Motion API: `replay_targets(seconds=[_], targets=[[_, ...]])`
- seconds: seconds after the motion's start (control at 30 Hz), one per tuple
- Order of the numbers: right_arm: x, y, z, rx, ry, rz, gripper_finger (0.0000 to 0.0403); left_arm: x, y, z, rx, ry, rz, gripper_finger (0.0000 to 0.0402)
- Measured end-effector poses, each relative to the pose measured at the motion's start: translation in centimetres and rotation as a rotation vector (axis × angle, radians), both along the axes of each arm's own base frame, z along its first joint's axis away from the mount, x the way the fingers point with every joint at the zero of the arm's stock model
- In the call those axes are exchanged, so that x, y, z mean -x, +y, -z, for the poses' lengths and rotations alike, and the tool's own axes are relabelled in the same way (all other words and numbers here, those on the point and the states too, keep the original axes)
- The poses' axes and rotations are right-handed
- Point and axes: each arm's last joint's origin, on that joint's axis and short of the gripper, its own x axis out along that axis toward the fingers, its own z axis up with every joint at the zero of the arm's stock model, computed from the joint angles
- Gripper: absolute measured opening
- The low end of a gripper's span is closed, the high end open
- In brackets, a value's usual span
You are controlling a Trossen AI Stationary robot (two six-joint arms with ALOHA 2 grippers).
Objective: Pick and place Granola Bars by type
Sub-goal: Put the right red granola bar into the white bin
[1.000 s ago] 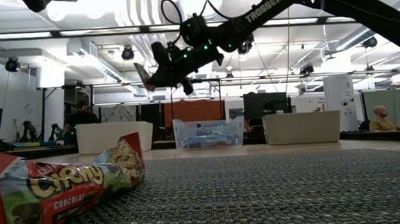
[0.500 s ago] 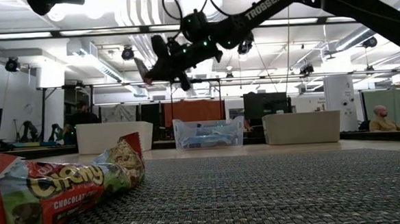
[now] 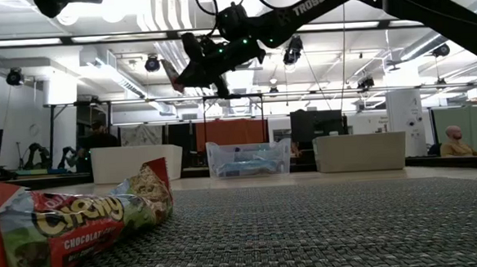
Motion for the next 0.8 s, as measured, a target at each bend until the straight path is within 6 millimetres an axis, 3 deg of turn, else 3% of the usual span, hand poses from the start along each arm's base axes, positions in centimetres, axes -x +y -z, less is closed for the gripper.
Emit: replay_targets(seconds=[0.3,0.47,0.57,0.8], targets=[[-3.5,-0.7,6.0,-0.268,-0.001,-0.040,0.0047,-0.1,0.0,-0.2,0.001,-0.029,0.000,0.0000],[-5.8,-1.1,7.0,-0.357,-0.062,-0.082,0.0047,-0.1,0.0,-0.3,0.001,-0.030,0.000,0.0000],[-5.8,-1.6,7.7,-0.391,-0.107,-0.055,0.0047,-0.1,0.0,-0.3,0.003,-0.030,0.003,0.0000],[-5.5,-1.4,8.3,-0.380,-0.015,-0.050,0.0047,-0.1,0.0,-0.3,0.003,-0.030,0.003,0.0000]])
